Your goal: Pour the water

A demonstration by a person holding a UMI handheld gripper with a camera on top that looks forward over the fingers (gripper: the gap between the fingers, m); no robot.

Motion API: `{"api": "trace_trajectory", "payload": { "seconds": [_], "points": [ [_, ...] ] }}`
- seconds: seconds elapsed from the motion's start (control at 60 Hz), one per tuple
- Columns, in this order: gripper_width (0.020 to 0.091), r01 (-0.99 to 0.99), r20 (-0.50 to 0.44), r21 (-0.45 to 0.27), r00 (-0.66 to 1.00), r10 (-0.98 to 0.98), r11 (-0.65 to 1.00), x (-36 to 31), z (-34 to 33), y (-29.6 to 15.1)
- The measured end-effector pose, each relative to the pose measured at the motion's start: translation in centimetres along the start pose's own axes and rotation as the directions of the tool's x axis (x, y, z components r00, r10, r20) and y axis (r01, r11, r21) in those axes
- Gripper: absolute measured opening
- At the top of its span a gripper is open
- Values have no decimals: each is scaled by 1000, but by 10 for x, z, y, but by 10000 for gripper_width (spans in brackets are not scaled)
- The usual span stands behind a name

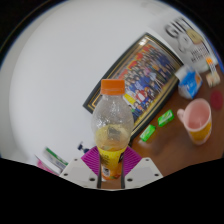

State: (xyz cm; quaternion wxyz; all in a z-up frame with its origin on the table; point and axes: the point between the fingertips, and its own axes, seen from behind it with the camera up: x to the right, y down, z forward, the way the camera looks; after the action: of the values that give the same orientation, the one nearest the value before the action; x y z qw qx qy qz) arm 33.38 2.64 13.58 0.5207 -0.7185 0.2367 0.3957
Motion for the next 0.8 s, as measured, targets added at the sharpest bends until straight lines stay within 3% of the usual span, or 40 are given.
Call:
{"api": "trace_trajectory", "payload": {
  "seconds": [0.167, 0.383, 0.483, 0.633, 0.8],
  "points": [
    [254, -489, 120, 25, 868, 483, 872, 11, 1, -34],
    [254, -811, 209, -24, 568, 796, 585, 36, 9, -50],
    [254, -869, 220, -27, 477, 851, 494, 50, 12, -52],
    [255, -867, 185, -27, 485, 855, 498, 59, 17, -47],
    [255, -744, 107, -14, 663, 741, 668, 47, 11, -44]
  ]
}}
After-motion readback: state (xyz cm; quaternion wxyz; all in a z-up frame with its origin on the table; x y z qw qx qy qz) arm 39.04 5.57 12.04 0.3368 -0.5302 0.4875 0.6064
